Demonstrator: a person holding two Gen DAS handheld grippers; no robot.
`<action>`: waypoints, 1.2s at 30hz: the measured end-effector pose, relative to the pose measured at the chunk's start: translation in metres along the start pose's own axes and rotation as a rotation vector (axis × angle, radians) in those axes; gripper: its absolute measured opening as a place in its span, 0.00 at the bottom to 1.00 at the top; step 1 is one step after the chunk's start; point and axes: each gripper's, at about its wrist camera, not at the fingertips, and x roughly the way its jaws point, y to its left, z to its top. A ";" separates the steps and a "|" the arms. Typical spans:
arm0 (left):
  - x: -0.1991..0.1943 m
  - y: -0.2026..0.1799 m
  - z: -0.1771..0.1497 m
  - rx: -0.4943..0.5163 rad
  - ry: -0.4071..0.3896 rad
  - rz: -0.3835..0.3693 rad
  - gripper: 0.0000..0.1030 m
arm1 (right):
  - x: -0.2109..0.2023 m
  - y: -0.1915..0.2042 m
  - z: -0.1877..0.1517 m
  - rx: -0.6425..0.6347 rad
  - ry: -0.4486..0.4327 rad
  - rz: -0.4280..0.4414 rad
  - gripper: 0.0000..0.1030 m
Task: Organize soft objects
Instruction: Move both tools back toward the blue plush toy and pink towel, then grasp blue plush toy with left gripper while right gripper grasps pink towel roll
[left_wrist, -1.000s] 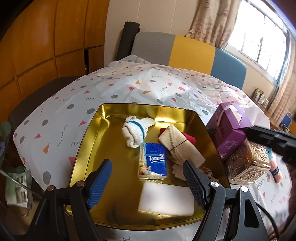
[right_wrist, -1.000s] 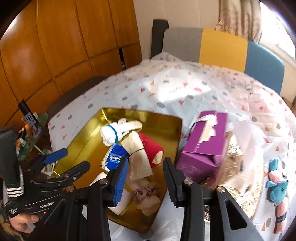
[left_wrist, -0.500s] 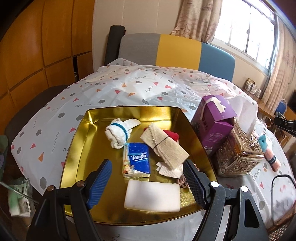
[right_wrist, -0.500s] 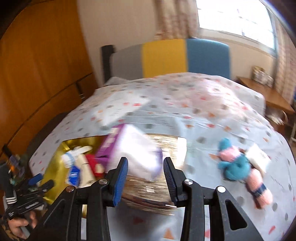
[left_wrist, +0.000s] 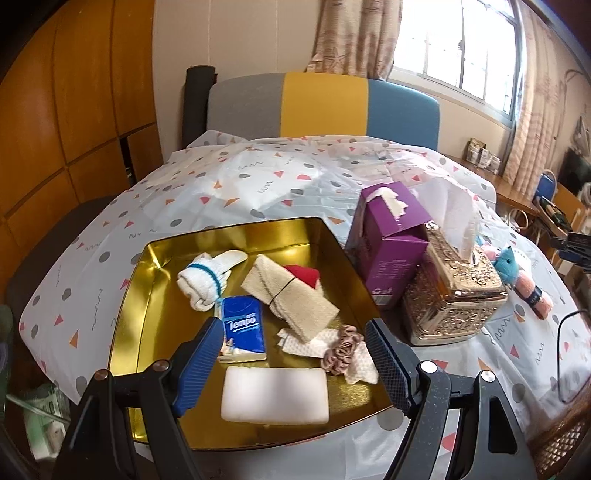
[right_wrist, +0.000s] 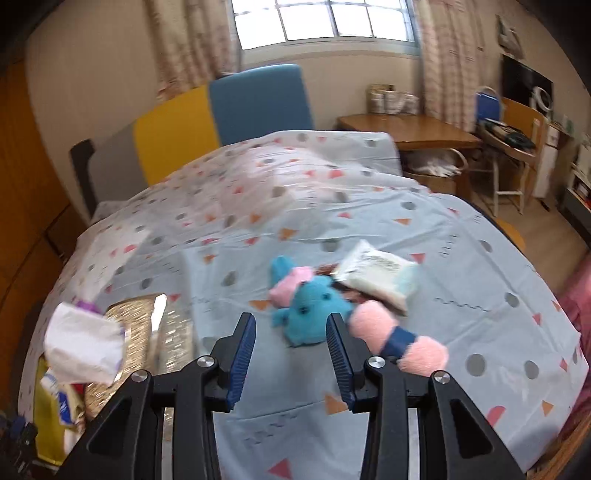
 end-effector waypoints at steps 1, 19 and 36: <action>0.000 -0.002 0.001 0.004 0.000 -0.004 0.77 | 0.005 -0.011 0.002 0.020 -0.005 -0.037 0.39; -0.004 -0.066 0.008 0.135 0.004 -0.104 0.77 | 0.050 -0.123 -0.016 0.396 0.087 -0.157 0.39; -0.009 -0.196 0.065 0.315 -0.016 -0.369 0.77 | 0.049 -0.154 -0.026 0.599 0.101 -0.090 0.39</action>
